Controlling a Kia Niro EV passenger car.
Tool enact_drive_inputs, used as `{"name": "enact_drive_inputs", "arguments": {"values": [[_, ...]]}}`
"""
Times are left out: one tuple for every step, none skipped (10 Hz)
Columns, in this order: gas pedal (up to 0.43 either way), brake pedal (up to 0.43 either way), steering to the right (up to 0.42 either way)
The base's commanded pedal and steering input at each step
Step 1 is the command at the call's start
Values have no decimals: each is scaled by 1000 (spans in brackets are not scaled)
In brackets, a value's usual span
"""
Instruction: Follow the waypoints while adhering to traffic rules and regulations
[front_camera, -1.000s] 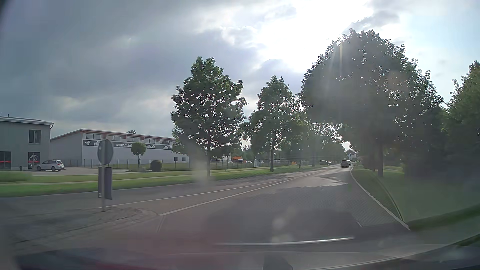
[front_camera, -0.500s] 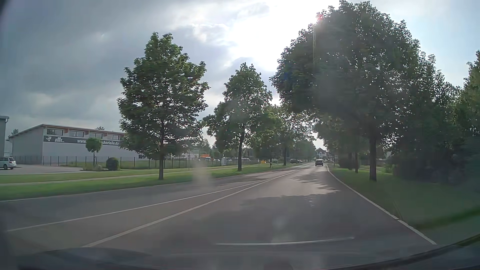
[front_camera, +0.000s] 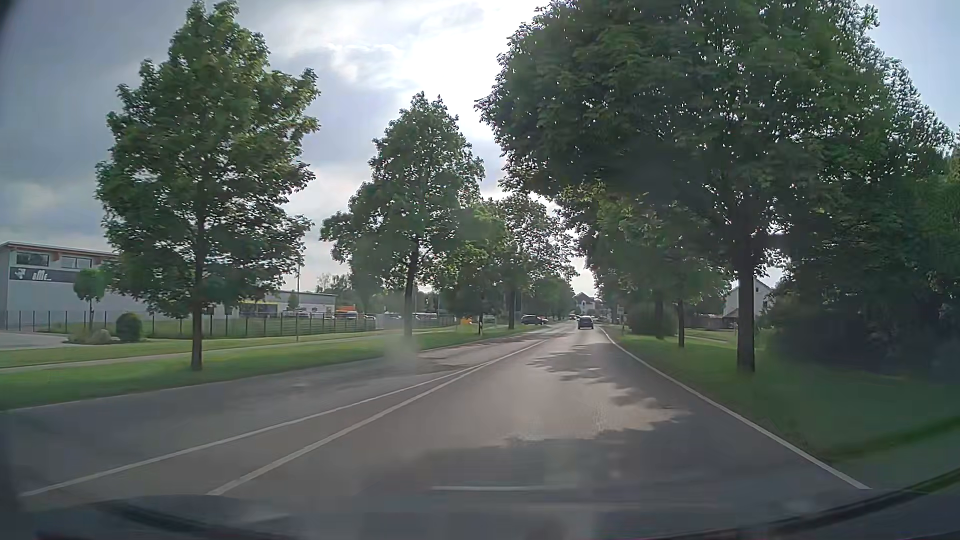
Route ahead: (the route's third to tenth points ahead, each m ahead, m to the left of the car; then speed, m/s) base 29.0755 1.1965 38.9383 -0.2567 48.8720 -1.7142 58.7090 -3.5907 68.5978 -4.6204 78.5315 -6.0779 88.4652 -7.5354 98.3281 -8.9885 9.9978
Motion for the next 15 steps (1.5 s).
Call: {"name": "enact_drive_inputs", "arguments": {"values": [[280,0,87],[280,0,78],[280,0,69],[280,0,60],[280,0,50],[280,0,41],[280,0,31],[280,0,24],[280,0,21],[268,0,21],[268,0,19],[260,0,19],[240,0,18],[228,0,16],[220,0,15]]}}
